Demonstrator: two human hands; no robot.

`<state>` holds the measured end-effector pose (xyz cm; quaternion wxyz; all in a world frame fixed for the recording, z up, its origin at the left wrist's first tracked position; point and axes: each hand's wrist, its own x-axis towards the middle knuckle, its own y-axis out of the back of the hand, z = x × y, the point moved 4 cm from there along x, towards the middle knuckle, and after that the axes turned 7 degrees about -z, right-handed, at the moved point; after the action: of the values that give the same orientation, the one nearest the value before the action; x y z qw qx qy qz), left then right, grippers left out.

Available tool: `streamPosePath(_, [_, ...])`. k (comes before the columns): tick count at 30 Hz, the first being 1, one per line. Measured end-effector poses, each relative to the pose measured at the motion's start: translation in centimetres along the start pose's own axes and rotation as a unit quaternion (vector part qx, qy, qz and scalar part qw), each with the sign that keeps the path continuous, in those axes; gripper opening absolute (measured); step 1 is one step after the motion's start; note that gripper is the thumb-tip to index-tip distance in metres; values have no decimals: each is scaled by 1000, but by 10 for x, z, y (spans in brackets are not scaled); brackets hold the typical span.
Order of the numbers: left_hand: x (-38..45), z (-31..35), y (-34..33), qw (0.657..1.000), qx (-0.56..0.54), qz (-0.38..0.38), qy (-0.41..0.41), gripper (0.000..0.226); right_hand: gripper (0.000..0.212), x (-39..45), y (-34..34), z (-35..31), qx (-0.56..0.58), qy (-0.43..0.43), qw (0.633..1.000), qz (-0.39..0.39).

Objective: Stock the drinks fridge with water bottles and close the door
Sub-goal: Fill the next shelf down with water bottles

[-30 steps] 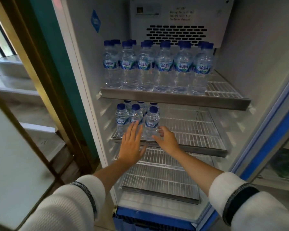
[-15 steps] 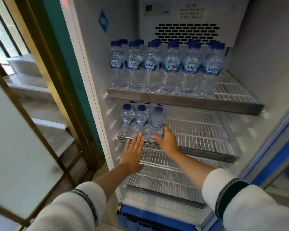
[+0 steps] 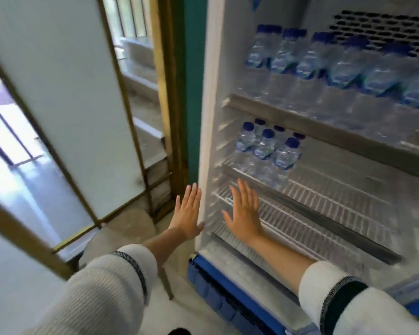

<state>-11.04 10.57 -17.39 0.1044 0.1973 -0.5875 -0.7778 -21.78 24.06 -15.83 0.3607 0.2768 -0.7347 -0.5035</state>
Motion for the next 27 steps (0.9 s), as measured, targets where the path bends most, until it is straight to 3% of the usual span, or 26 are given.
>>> streamPosePath(5, [-79,-85,-13,993,-22,0,117,101,80,1,-54,-76,-38,58,979,-191])
streamPosePath(9, [-155,-161,-30,980,-46,2,193,101,79,-13,-83,-155,-36,91,955,-278])
streamPosePath(14, [-272,-241,-49,957,-75,7,279,96,79,-46,-117,-272,-9,145,928,-344])
streamPosePath(20, [-408,-313,-84,932,-95,-48,346,91,83,-113,-173,-393,9,175,892,-418])
streamPosePath(27, [-491,-357,-132,905,-136,-86,393,82,85,-183,-223,-456,24,144,857,-494])
